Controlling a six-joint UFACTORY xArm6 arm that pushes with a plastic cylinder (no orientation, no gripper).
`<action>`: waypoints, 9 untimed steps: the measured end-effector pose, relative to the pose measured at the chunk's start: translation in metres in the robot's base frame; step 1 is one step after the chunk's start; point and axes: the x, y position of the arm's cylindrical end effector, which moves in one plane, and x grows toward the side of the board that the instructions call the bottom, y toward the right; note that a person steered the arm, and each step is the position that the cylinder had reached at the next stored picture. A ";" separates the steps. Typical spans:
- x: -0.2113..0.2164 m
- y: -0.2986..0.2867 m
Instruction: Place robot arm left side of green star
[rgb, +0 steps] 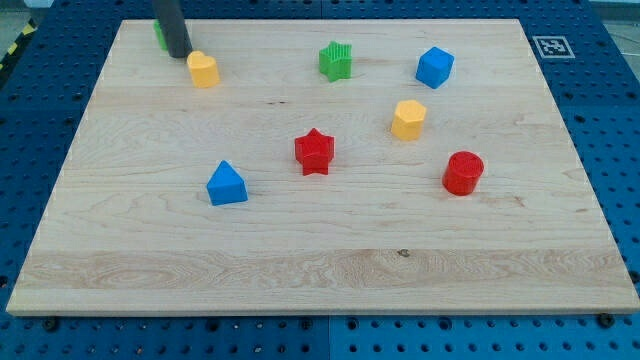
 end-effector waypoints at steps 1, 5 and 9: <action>0.000 -0.006; -0.009 -0.017; -0.004 0.038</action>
